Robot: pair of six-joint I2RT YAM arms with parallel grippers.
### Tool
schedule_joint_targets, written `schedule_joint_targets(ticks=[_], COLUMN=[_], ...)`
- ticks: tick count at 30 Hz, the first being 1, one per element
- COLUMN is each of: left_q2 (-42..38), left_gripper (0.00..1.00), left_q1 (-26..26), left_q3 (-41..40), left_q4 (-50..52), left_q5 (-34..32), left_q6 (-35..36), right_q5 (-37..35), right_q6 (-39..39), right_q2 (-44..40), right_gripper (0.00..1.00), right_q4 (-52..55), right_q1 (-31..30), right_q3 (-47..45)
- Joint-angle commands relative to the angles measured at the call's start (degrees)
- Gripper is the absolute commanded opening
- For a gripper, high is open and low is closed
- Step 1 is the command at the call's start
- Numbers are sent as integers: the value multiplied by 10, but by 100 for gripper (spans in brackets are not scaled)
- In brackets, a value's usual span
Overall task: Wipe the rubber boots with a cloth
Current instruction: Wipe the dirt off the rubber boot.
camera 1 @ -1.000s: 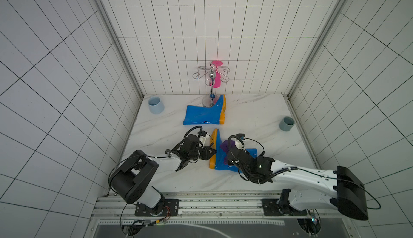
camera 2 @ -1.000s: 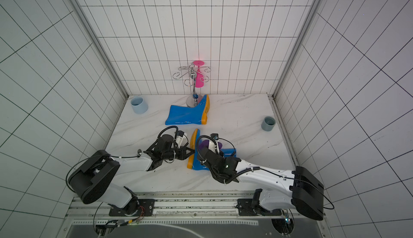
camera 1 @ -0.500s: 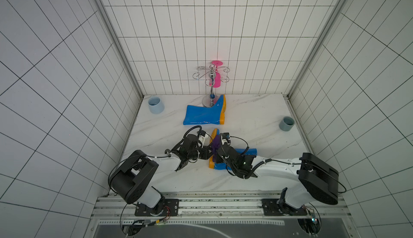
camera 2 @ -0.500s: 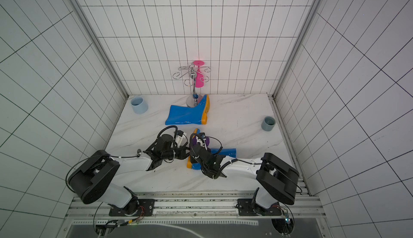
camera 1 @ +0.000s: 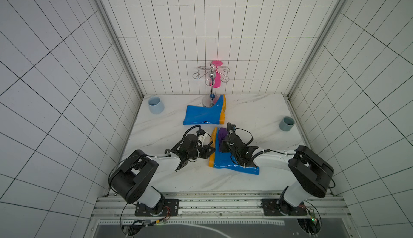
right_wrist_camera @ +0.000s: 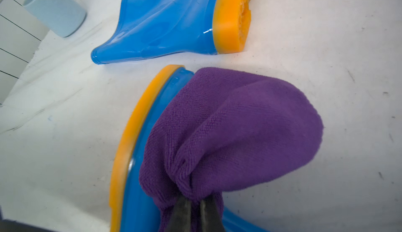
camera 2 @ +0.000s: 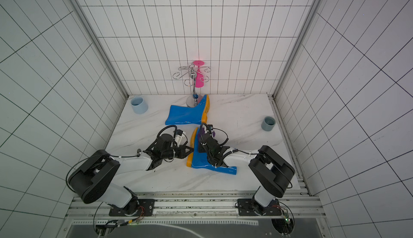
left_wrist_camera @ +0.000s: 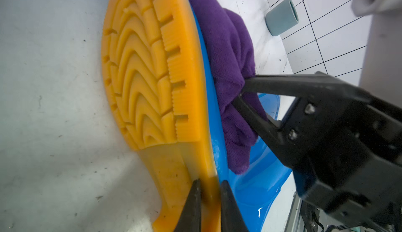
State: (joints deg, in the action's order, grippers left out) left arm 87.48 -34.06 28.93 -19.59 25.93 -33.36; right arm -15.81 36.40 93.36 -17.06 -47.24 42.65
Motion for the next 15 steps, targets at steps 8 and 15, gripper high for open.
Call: schedule_joint_targets(ticks=[8,15], left_q2=[50,51], left_gripper=[14,14], left_q1=[-2,-2], left_q3=[-40,-40], left_q4=[173,173], left_q5=[-58,-57], left_q6=[11,11], right_q5=[39,45], right_q6=[-63,-69], right_q2=[55,36], right_gripper=[0,0], right_q4=[-19,-29], right_q1=[39,50], right_q3=[113,140])
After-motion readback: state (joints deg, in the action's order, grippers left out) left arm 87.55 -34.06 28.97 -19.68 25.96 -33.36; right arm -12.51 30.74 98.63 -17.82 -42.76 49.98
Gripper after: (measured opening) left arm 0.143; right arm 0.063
